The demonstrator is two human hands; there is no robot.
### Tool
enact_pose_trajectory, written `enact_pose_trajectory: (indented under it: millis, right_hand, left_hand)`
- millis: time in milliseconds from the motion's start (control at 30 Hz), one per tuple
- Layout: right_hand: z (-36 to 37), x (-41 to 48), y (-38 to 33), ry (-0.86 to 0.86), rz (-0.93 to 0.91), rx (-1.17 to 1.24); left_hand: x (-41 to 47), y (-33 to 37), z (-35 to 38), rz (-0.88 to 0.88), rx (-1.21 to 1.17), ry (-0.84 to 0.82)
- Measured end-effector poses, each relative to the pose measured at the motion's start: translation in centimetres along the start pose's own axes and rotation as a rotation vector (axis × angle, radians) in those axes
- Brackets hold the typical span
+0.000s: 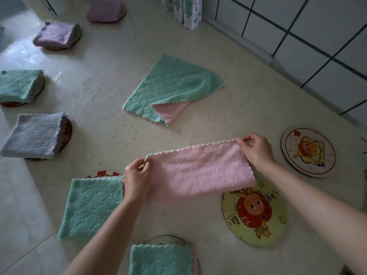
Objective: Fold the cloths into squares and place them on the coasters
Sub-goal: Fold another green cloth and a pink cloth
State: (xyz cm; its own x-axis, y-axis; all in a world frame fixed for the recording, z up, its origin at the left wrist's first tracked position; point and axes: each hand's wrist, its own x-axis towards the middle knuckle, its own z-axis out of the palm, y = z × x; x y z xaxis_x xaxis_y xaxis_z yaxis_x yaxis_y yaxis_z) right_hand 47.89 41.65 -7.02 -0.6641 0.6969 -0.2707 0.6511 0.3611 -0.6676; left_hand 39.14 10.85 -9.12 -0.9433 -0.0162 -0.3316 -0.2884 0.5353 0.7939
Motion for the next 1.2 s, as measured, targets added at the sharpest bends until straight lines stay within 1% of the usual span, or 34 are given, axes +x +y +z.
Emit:
enact_pose_trajectory:
  millis: [167,267,367,433,500,567,600,633,667,733,867,967,1100,1200]
  right_hand:
    - [-0.2,-0.1,-0.6,0.016,0.027,0.017]
    - [-1.2,-1.2,-0.9,0.073,-0.02,0.057]
    - [-2.4,-3.6,-1.3,0.127,-0.198,0.014]
    - [-2.6,-5.8,-1.6,0.061,-0.325,0.007]
    - [-2.0,-8.3,-1.4,-0.065,-0.486,-0.086]
    - [-0.7,-10.4,-0.8,-0.175,-0.676,-0.27]
    - [0.0,-11.3,-0.4,-0.203,-0.768,-0.362]
    - [0.7,-12.0,0.0,-0.218,-0.846,-0.442]
    - [1.1,-12.5,0.3,-0.224,-0.906,-0.506]
    - [1.4,-12.9,1.3,-0.232,-0.961,-0.609]
    - [-0.1,-12.6,3.6,-0.228,-0.924,-0.702]
    - [-1.8,-12.5,4.9,-0.209,-0.913,-0.736]
    - [-3.4,-12.3,5.2,-0.229,-0.878,-0.8]
    - [-3.2,-12.0,4.5,-0.282,-0.834,-0.894]
  left_hand:
    - [-0.4,0.7,-0.7,-0.071,-0.069,0.021]
    - [-2.3,1.7,-1.5,-0.006,-0.06,0.049]
    - [-5.2,2.4,-1.6,0.175,0.138,0.098]
    - [-7.4,2.4,-1.2,0.335,0.269,0.084]
    - [-9.7,2.0,-0.2,0.531,0.367,-0.044]
    - [-11.8,1.2,1.3,0.72,0.543,-0.199]
    - [-12.6,0.7,2.1,0.783,0.652,-0.249]
    - [-13.1,0.3,2.8,0.805,0.744,-0.284]
    - [-13.4,-0.1,3.4,0.794,0.807,-0.308]
    - [-13.6,-0.8,4.0,0.743,0.886,-0.328]
    - [-13.9,-2.0,3.3,0.694,0.98,-0.315]
    - [-14.1,-2.7,2.0,0.637,0.972,-0.271]
    - [-14.7,-3.9,1.0,0.49,0.914,-0.153]
    - [-14.9,-4.0,1.0,0.429,0.898,-0.159]
